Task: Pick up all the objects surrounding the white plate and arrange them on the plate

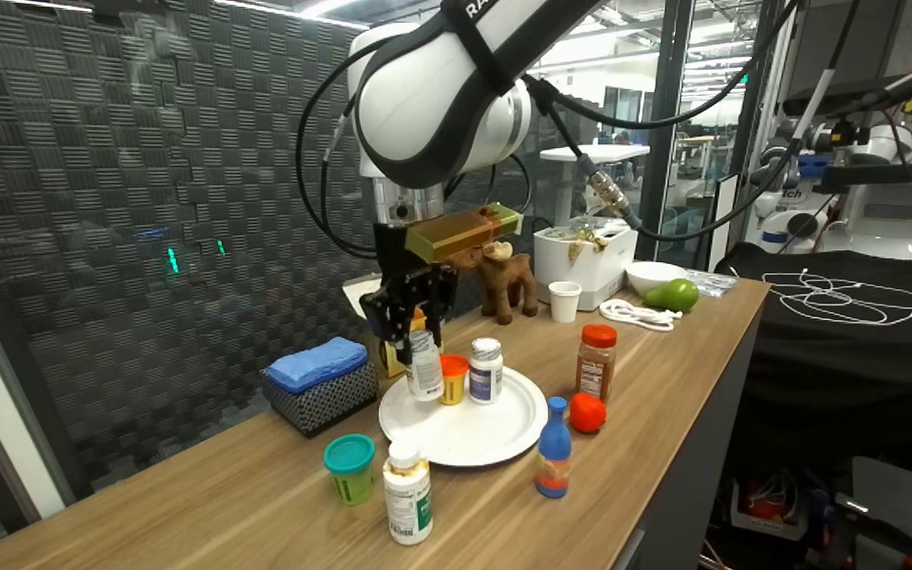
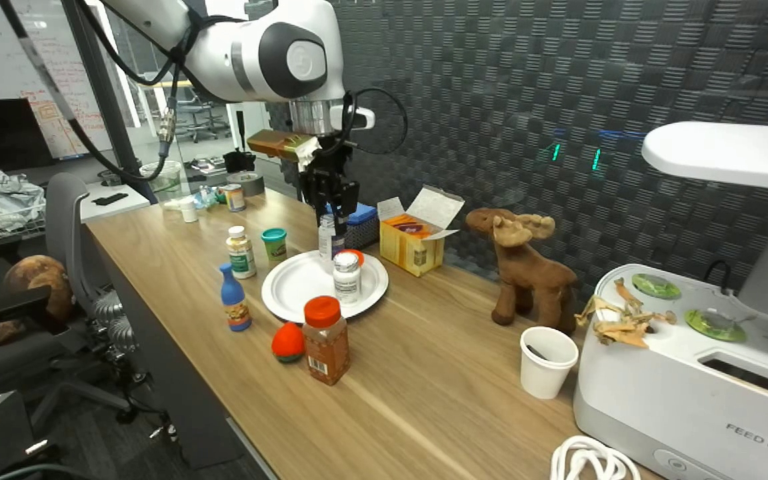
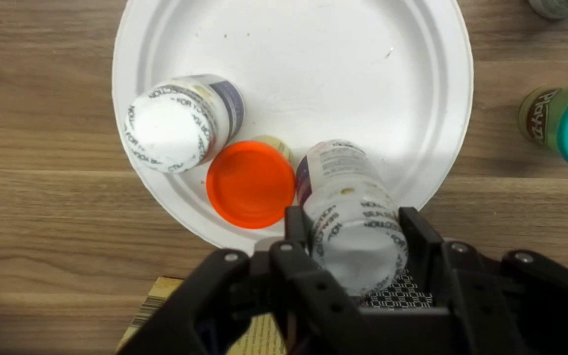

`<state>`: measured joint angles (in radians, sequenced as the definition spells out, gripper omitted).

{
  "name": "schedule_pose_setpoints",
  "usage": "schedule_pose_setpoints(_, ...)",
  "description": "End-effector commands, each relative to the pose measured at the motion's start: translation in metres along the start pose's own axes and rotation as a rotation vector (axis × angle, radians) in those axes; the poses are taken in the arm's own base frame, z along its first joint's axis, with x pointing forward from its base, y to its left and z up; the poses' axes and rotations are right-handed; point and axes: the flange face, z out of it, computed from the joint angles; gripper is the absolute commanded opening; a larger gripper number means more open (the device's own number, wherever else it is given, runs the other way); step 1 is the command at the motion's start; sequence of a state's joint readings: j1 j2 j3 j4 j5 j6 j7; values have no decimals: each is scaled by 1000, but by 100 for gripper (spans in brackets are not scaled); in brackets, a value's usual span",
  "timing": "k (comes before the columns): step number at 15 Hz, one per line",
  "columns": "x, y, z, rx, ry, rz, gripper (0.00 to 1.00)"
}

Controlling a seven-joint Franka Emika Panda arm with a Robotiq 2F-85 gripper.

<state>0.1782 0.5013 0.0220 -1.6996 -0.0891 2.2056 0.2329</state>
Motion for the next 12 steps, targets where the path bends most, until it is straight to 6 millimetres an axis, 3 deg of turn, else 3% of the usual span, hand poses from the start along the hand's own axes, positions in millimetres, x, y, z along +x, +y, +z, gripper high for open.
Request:
schedule_pose_setpoints(1,0,1,-9,43,-5,-7,26)
schedule_pose_setpoints(12,5,-4,19,55,-12,-30,26)
